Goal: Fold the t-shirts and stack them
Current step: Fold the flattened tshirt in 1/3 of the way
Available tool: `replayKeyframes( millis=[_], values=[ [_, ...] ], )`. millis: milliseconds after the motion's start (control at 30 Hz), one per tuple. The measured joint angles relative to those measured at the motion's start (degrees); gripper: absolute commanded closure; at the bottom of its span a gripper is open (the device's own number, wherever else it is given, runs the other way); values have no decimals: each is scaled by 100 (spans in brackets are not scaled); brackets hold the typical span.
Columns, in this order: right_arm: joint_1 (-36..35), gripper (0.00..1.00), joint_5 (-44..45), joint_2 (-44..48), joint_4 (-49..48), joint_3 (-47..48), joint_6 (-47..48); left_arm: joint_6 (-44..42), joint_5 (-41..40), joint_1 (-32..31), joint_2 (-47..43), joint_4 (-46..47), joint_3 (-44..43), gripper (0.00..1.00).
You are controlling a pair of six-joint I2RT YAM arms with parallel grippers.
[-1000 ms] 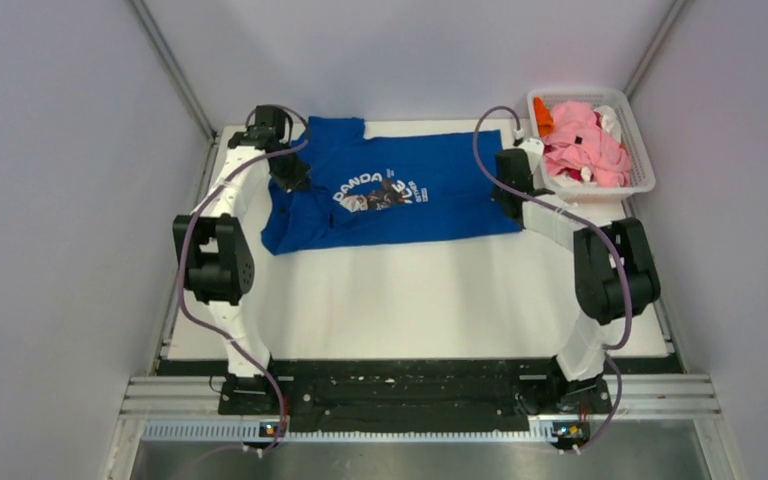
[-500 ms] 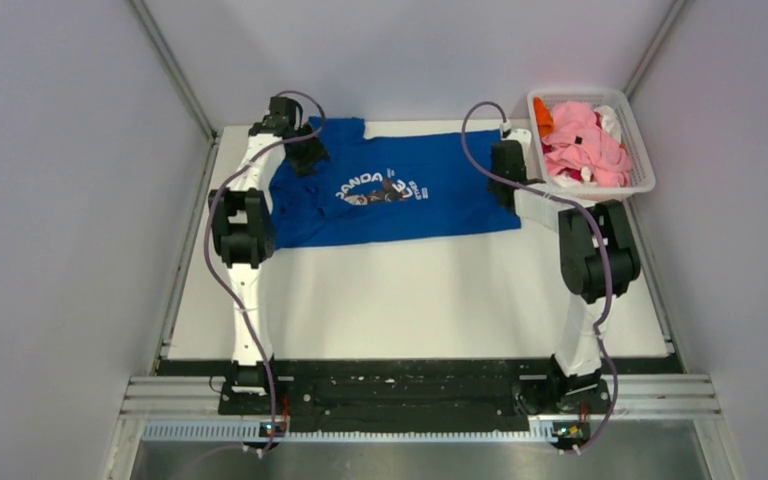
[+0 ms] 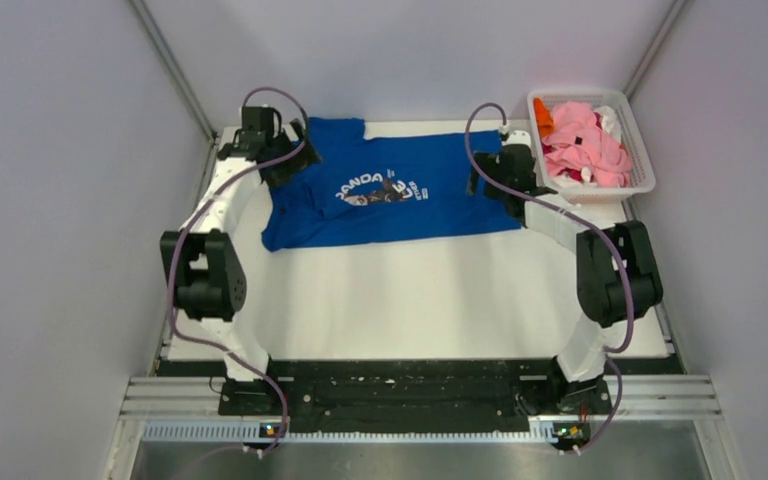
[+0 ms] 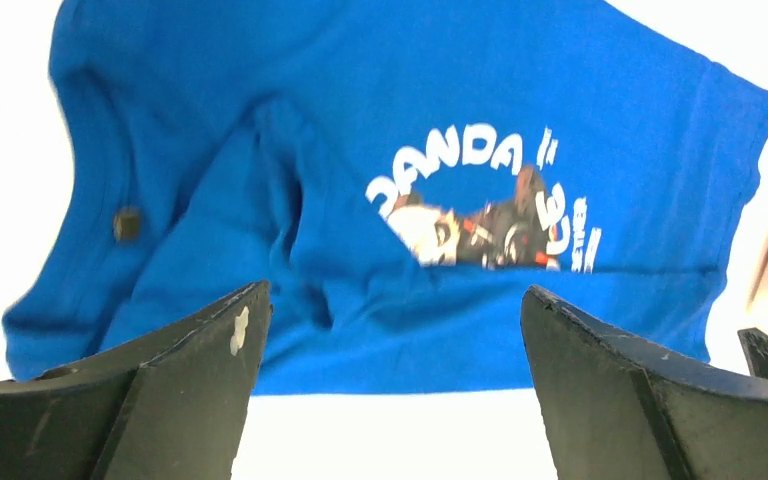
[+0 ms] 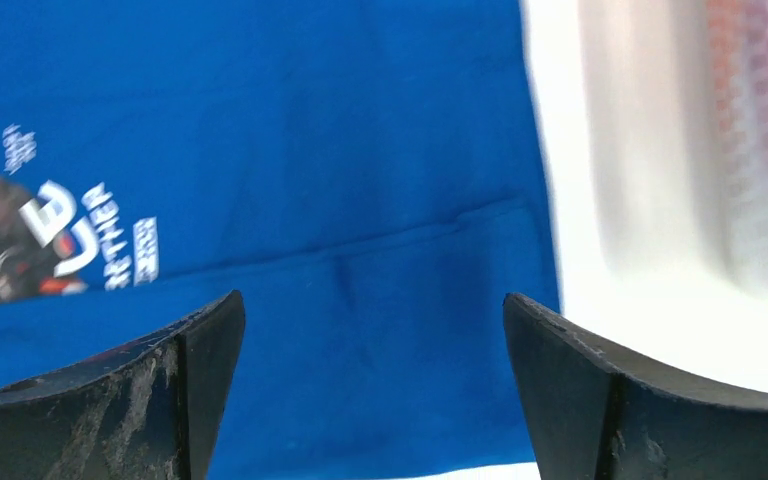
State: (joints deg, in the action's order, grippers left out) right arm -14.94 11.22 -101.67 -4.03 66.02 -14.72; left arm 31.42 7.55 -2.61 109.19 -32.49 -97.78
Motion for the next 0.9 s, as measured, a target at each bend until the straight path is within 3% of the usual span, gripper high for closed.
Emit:
replayKeyframes(
  millis=[100, 167, 467, 600, 900],
  values=[
    [-146, 1, -444, 85, -72, -160, -55, 146, 13, 0, -916, 308, 1217, 1],
    [-267, 1, -754, -13, -87, -164, -151, 216, 11, 7, -1062, 457, 1670, 1],
    [-376, 1, -1373, -887, -328, -70, -483, 461, -92, 175, 457, 424, 1655, 1],
    [-376, 1, -1394, -763, -568, -391, -595, 636, -72, 223, 396, 645, 1821, 1],
    [-553, 1, -1259, 992, -485, -2380, -1196, 990, -74, 166, -1563, 909, 4312, 1]
  ],
)
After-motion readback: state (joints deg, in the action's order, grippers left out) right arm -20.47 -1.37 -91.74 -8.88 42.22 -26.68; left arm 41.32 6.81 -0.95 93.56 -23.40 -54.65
